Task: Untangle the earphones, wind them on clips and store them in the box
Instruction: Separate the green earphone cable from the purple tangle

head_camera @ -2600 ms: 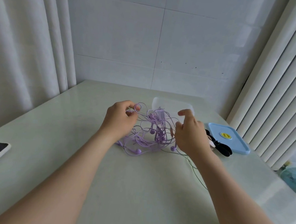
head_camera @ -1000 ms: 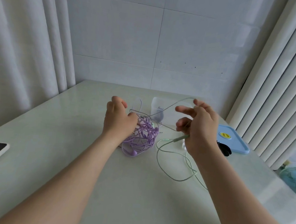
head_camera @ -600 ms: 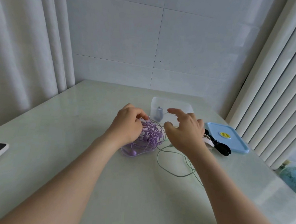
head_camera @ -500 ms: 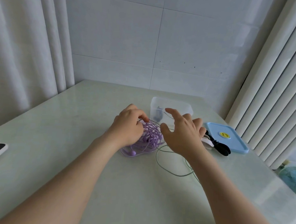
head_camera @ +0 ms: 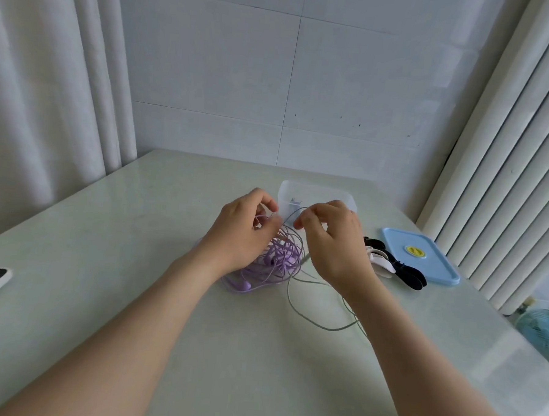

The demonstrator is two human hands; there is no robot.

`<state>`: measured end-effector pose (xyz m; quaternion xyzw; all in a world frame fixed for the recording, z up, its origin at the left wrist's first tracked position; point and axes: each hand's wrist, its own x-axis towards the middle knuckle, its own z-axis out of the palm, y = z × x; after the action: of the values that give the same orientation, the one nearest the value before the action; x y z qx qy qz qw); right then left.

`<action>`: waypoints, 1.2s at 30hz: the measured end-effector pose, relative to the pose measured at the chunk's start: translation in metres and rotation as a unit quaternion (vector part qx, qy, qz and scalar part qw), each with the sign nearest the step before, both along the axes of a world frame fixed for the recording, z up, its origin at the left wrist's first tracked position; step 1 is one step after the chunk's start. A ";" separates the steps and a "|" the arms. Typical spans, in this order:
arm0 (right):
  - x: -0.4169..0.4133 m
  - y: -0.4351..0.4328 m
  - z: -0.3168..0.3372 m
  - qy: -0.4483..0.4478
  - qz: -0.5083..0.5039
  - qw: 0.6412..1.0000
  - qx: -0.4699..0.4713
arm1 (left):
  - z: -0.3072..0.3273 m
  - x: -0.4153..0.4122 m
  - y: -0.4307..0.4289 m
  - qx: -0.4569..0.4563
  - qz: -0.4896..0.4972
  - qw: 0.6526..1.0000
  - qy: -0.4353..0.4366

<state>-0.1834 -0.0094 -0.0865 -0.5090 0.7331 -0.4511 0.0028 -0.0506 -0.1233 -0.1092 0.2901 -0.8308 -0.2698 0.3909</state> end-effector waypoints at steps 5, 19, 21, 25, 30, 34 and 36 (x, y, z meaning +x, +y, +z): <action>0.000 -0.001 0.001 -0.073 0.047 0.993 -0.083 | 0.003 0.001 0.002 -0.005 0.028 1.000 -0.009; 0.002 0.000 0.000 -0.114 0.169 0.973 -0.108 | 0.002 0.005 0.001 0.049 0.061 0.994 -0.069; 0.003 -0.001 -0.001 -0.125 0.167 0.972 -0.105 | 0.002 0.005 0.000 0.053 0.049 0.995 -0.074; 0.006 -0.001 -0.002 -0.180 0.172 0.962 -0.109 | 0.000 0.003 0.001 0.077 0.009 0.994 -0.079; 0.008 -0.001 -0.003 -0.217 0.163 0.952 -0.145 | 0.000 0.002 0.003 0.076 -0.009 0.995 -0.071; 0.008 -0.001 -0.001 -0.269 0.170 0.936 -0.153 | 0.000 0.002 0.001 0.088 0.017 0.994 -0.066; 0.009 0.000 -0.001 -0.302 0.183 0.924 -0.144 | 0.000 0.002 0.001 0.100 0.015 0.993 -0.066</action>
<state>-0.1741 -0.0097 -0.0871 -0.4689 0.5182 -0.6760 0.2337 -0.0489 -0.1222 -0.1096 0.3572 -0.8194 -0.3260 0.3079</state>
